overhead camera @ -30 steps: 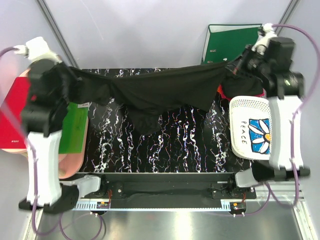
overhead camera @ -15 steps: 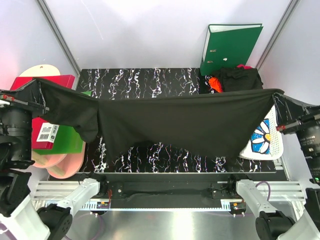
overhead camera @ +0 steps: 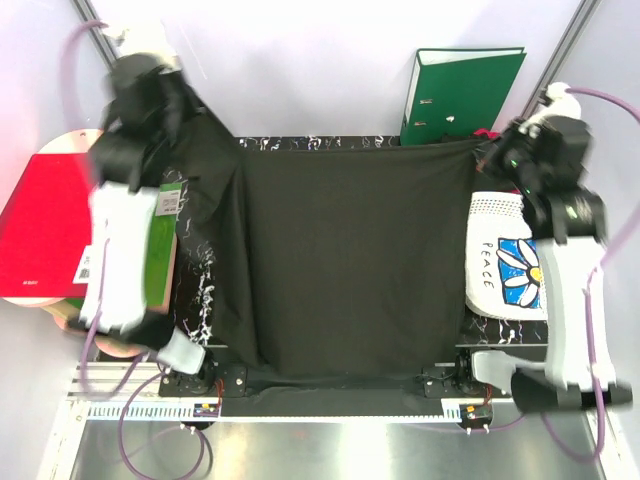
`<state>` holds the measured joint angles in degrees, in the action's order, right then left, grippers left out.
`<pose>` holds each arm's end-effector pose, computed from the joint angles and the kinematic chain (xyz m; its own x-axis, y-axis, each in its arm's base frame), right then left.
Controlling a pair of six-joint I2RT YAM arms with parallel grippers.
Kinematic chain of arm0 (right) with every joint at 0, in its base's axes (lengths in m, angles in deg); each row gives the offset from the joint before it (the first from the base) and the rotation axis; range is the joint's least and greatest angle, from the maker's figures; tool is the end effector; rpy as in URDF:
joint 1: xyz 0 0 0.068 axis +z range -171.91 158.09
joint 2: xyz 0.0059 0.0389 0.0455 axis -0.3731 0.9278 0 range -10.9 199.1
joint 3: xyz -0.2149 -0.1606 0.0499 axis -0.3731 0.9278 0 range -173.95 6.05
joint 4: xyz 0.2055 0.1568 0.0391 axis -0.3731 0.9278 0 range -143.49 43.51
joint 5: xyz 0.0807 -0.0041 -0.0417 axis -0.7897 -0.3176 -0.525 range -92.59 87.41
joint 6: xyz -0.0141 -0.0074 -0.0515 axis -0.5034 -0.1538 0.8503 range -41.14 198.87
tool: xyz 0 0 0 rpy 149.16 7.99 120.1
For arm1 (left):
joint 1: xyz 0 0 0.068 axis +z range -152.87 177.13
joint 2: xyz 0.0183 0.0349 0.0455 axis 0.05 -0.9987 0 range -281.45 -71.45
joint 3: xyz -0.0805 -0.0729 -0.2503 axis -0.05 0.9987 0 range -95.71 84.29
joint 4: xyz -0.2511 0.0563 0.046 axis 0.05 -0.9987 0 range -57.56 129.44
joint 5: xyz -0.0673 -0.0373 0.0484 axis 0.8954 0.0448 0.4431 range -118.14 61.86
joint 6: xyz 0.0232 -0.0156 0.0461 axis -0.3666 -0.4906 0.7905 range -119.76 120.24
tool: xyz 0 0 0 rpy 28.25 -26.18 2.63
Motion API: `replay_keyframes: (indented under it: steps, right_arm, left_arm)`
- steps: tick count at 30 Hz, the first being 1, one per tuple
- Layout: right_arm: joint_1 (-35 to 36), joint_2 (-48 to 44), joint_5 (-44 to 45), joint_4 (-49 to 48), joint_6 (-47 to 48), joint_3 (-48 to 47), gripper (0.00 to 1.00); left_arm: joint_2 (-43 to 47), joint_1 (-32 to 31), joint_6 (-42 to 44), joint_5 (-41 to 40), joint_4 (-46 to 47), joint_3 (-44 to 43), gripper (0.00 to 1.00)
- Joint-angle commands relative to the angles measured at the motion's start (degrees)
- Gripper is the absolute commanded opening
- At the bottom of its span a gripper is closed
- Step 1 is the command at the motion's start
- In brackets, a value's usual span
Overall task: Fold and stack the t-shirts
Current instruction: Flatten out the tshirt
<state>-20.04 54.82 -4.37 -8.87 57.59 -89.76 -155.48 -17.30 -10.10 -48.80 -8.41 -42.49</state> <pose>0.1991 0.0076 0.5015 -0.2564 0.3545 -0.8992 0.0325 0.9329 0.3586 0.2343 -0.0472 0.5769 -0.0656 -0.1567 -0.9855 -0.1207 0.9816 -0.1480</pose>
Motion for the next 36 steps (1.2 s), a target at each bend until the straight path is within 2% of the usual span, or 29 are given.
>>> replay_keyframes:
  steps: [1, 6, 11, 13, 16, 20, 23, 25, 28, 30, 36]
  right_arm:
    - [-0.20, 6.17, -0.15, -9.37, -1.75, -0.61, 0.00]
    - [-0.20, 15.57, -3.31, -11.22, -2.62, -7.36, 0.00]
    - [0.15, 16.73, -5.24, -10.79, -2.11, -18.77, 0.00]
    - [0.15, 15.42, -6.30, -9.56, -1.75, -20.55, 0.00]
    - [0.42, 9.19, -8.67, -8.85, -2.10, -18.81, 0.00]
    - [0.50, -4.41, -9.03, -5.78, -0.61, -11.25, 0.00]
    - [0.50, -11.80, -7.80, 1.67, 2.02, -9.66, 0.00]
    - [0.50, -14.64, -7.01, 5.02, 3.86, -10.18, 0.00]
    - [0.42, -18.68, -5.17, 9.86, 5.01, -11.76, 0.00]
    - [0.50, -20.27, -4.64, 12.06, 5.28, -12.56, 0.00]
    - [0.42, -20.98, -4.02, 13.21, 6.60, -14.23, 0.00]
  left_arm:
    - [-10.07, 5.29, -3.89, 10.98, 0.40, -2.94, 0.00]
    - [-14.67, 7.76, -8.36, 14.68, 1.01, -6.10, 0.00]
    - [-11.43, 7.67, -13.29, 17.50, 3.82, -10.67, 0.00]
    - [-7.67, 7.67, -13.47, 18.20, 4.17, -10.07, 0.00]
    - [0.77, 7.58, -12.68, 19.17, 4.35, -2.80, 0.00]
    - [13.60, 6.70, -11.36, 19.08, 4.53, 12.57, 0.00]
    - [23.45, 4.86, -10.22, 17.07, 4.00, 19.44, 0.00]
    - [29.78, 3.89, -10.57, 16.71, 2.77, 21.04, 0.00]
    - [34.98, 3.80, -10.75, 17.06, -1.70, 19.13, 0.00]
    - [36.30, 3.80, -9.61, 16.37, -5.56, 14.12, 0.00]
    - [34.83, 3.80, -8.90, 13.11, -7.95, 6.20, 0.00]
